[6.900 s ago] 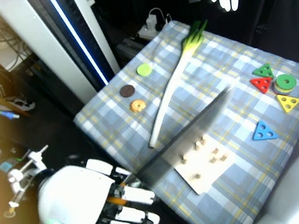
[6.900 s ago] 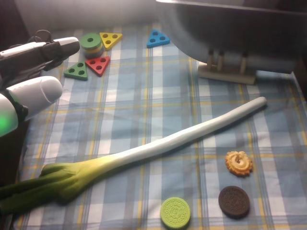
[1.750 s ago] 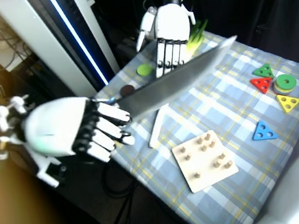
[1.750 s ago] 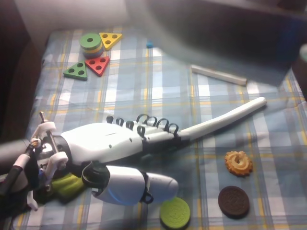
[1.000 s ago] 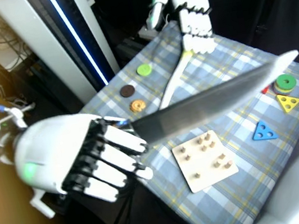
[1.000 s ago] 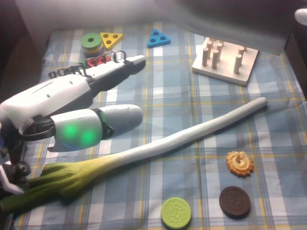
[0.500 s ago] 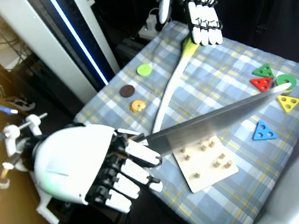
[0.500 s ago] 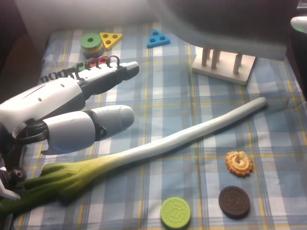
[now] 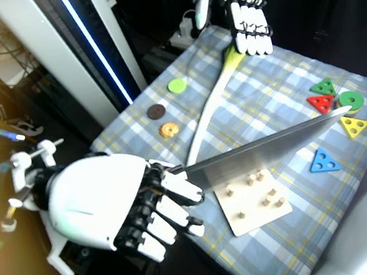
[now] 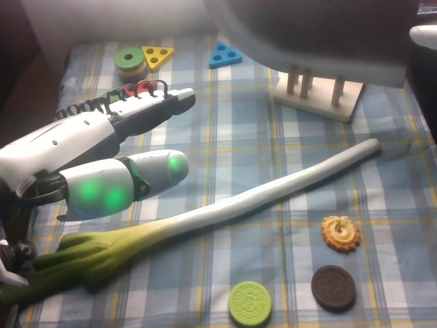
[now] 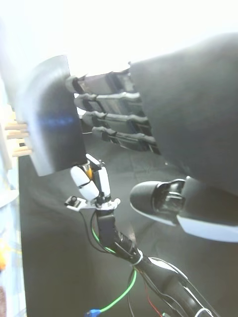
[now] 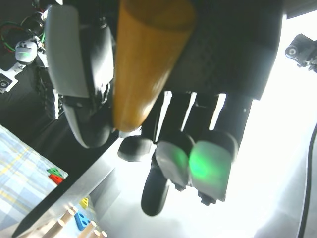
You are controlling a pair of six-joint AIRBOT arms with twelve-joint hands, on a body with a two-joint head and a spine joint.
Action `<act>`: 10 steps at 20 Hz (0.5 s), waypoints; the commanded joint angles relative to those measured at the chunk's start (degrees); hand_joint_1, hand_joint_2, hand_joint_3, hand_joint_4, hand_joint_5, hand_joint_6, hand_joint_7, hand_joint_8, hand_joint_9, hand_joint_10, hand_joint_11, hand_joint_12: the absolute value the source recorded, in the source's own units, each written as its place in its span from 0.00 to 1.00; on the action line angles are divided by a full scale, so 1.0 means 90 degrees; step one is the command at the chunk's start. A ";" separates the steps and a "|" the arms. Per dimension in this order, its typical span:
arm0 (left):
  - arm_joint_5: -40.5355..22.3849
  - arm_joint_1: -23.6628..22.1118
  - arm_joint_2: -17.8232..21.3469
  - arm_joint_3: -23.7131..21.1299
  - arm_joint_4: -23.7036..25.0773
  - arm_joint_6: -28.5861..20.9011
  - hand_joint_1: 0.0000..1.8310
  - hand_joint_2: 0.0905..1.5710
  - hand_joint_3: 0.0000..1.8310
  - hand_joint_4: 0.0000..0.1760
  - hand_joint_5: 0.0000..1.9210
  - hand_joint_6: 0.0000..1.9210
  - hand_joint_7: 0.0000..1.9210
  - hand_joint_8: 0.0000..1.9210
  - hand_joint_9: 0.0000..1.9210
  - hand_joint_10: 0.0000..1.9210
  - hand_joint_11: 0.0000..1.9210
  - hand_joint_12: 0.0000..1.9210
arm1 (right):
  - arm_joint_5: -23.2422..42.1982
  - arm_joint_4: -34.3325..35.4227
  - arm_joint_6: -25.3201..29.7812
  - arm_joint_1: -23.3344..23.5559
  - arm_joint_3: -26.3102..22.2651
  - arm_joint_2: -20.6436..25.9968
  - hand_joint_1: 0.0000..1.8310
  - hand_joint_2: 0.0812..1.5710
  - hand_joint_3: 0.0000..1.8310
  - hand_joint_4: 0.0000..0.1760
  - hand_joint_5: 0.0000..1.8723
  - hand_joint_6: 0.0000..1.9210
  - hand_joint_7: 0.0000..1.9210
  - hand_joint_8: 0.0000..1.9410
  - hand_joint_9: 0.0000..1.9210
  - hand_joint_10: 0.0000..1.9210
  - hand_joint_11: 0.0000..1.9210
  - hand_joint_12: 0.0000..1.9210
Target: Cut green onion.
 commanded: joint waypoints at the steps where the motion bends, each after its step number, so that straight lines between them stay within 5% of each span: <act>1: -0.0772 -0.0049 0.0021 -0.0014 0.0032 -0.0016 0.00 0.86 0.00 0.00 0.05 0.00 0.04 0.00 0.01 0.00 0.00 0.00 | 0.0746 0.0199 0.0037 0.0121 0.0066 0.0036 0.18 0.91 0.00 1.00 0.45 1.00 0.61 1.00 0.68 1.00 0.71 1.00; 2: -0.0776 -0.0048 0.0021 -0.0017 0.0031 -0.0016 0.00 0.85 0.00 0.00 0.04 0.00 0.03 0.00 0.00 0.00 0.00 0.00 | 0.0683 0.0192 0.0037 0.0128 0.0098 0.0019 0.19 0.92 0.00 1.00 0.45 1.00 0.61 1.00 0.69 1.00 0.72 1.00; 4: -0.0783 -0.0042 0.0021 -0.0023 0.0031 -0.0016 0.00 0.85 0.00 0.00 0.04 0.00 0.03 0.00 0.01 0.00 0.00 0.00 | 0.0514 0.0185 0.0037 0.0150 0.0175 -0.0029 0.20 0.93 0.00 0.84 0.41 1.00 0.55 1.00 0.63 1.00 0.68 1.00; 10: -0.0810 -0.0010 0.0020 -0.0037 0.0031 -0.0016 0.00 0.86 0.00 0.00 0.05 0.00 0.04 0.00 0.01 0.00 0.00 0.00 | 0.0094 0.0185 0.0037 0.0187 0.0396 -0.0175 0.22 0.94 0.00 0.86 0.49 1.00 0.61 1.00 0.67 1.00 0.71 1.00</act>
